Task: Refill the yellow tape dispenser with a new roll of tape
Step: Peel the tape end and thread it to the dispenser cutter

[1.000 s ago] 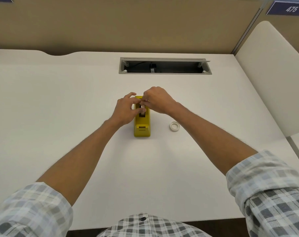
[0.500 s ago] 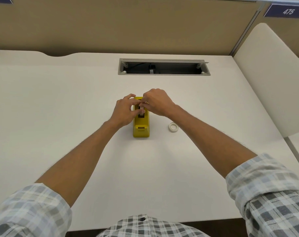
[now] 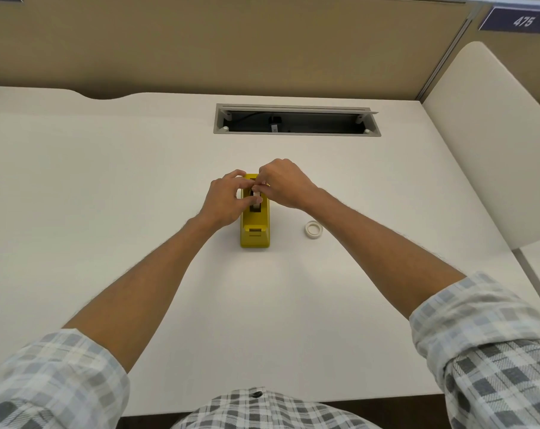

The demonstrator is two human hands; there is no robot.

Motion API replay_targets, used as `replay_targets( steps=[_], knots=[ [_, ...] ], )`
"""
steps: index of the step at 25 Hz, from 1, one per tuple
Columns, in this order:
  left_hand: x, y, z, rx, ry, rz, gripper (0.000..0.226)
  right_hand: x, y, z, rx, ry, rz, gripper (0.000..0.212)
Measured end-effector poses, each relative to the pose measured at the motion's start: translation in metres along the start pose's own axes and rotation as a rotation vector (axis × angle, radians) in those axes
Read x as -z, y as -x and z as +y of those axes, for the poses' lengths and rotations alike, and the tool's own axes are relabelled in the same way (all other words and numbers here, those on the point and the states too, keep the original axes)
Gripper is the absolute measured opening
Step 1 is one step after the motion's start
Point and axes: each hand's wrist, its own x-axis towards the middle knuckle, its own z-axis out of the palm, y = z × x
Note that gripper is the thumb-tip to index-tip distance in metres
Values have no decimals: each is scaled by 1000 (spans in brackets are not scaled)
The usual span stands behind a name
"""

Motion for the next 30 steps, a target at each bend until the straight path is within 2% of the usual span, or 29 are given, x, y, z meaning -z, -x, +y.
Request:
replay_targets(
  steps=[21,30],
  knots=[
    [1,2,-2,18,9,-48,36,0,4,7,92,32,-55,30],
    [1,1,-1,14,50,-15,36,6,-3,8,86,27,-51,30]
  ],
)
